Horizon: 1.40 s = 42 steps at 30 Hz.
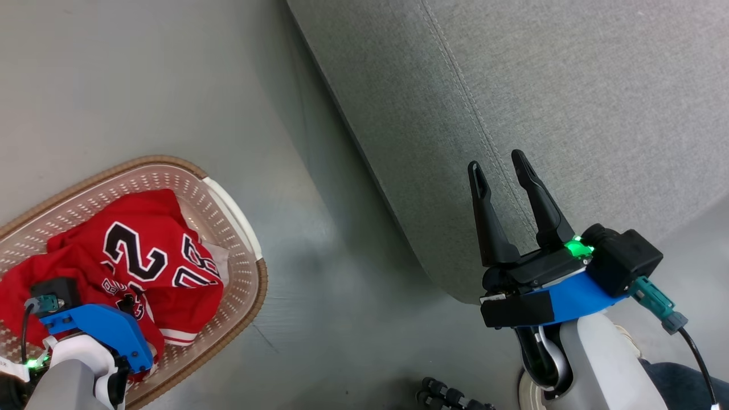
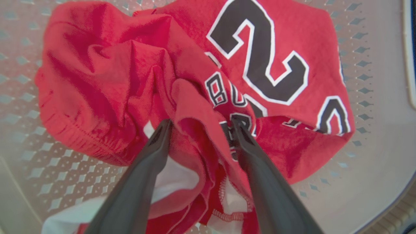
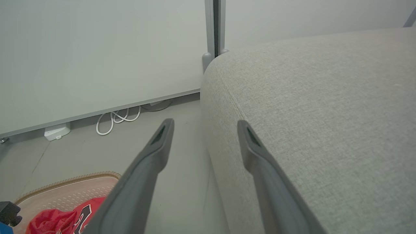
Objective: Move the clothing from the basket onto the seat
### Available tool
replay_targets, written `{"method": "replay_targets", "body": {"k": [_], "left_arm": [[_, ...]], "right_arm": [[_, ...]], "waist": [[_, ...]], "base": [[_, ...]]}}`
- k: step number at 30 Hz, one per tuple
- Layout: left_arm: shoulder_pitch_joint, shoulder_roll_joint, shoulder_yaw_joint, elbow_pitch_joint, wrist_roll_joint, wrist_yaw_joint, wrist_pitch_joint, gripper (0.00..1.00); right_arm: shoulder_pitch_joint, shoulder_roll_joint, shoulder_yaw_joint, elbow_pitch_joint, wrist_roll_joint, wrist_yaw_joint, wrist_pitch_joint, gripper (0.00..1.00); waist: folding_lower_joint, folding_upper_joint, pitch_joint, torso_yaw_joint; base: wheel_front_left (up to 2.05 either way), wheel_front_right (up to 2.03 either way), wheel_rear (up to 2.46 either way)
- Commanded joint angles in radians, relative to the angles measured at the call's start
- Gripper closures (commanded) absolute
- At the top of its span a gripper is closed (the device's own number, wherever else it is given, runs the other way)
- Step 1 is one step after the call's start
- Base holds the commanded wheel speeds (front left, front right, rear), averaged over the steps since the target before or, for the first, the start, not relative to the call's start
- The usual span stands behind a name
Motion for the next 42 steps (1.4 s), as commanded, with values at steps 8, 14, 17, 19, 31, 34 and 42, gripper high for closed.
{"method": "replay_targets", "body": {"k": [8,14,17,19,31,34,42], "left_arm": [[-0.043,-0.002,-0.009,0.058,-0.013,-0.016,0.004,1.00],[-0.053,-0.013,-0.021,0.085,-0.015,-0.018,-0.017,1.00],[-0.054,-0.029,-0.015,0.099,-0.032,-0.028,-0.029,1.00],[-0.058,-0.038,-0.027,0.112,-0.026,-0.034,-0.035,1.00],[-0.036,-0.164,-0.119,0.169,-0.014,-0.121,-0.111,1.00],[-0.045,-0.180,-0.154,0.161,-0.017,-0.140,-0.124,1.00],[-0.046,-0.189,-0.379,-0.016,-0.188,-0.170,-0.094,1.00]], "right_arm": [[0.002,0.000,-0.007,0.001,0.009,0.000,-0.001,0.00],[-0.001,0.000,-0.005,0.003,0.005,0.000,-0.001,0.00],[0.000,-0.001,-0.009,0.009,-0.006,0.000,-0.001,0.00],[0.002,-0.001,-0.013,0.018,-0.017,0.000,-0.001,0.00],[0.095,-0.001,-0.069,0.098,-0.135,0.000,-0.001,0.00],[0.130,-0.001,-0.083,0.112,-0.164,0.000,0.010,0.00],[0.243,-0.001,-0.116,0.078,-0.196,0.000,0.075,0.00]], "waist": [[-0.0002,0.0000,0.008,-0.018],[-0.0002,0.0000,-0.005,-0.008],[-0.0002,0.0000,-0.023,0.005],[-0.0002,0.0000,-0.047,0.018],[-0.0002,0.0000,-0.397,0.158],[-0.0002,0.0000,-0.487,0.195],[-0.0002,0.0000,-0.670,0.269]], "base": [[0.00,0.00,0.00],[0.00,0.00,0.00],[0.00,0.00,0.00],[0.00,0.00,0.00],[0.00,0.00,0.00],[0.00,0.00,0.00],[0.00,0.00,0.00]]}}
